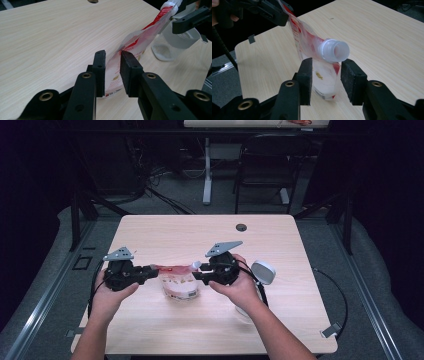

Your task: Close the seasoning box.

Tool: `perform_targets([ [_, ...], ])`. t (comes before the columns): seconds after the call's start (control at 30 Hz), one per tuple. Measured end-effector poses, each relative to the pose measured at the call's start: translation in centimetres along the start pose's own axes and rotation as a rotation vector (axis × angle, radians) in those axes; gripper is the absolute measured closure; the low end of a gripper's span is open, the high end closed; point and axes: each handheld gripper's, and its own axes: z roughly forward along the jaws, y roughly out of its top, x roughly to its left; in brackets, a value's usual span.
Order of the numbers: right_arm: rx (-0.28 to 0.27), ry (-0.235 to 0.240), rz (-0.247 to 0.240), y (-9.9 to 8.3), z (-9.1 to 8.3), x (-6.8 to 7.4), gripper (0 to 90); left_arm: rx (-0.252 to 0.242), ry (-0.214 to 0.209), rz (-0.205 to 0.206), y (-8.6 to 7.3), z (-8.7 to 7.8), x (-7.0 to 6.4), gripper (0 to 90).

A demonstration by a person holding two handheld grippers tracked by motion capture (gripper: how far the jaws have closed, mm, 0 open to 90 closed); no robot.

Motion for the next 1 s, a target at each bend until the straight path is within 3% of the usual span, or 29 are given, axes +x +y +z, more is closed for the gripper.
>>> perform_targets([
  [0.43, -0.019, -0.021, 0.004, 0.12, -0.04, 0.10, 69.9, 0.000, 0.012, 0.022, 0.07, 0.02, -0.26, 81.2],
  [0.67, -0.019, -0.028, 0.006, 0.13, -0.05, 0.14, 70.7, 0.003, 0.025, 0.043, 0.10, -0.03, -0.38, 84.1],
  [1.0, -0.021, -0.029, 0.006, 0.11, -0.06, 0.24, 70.6, -0.003, 0.022, 0.041, 0.16, -0.29, -0.45, 88.1],
])
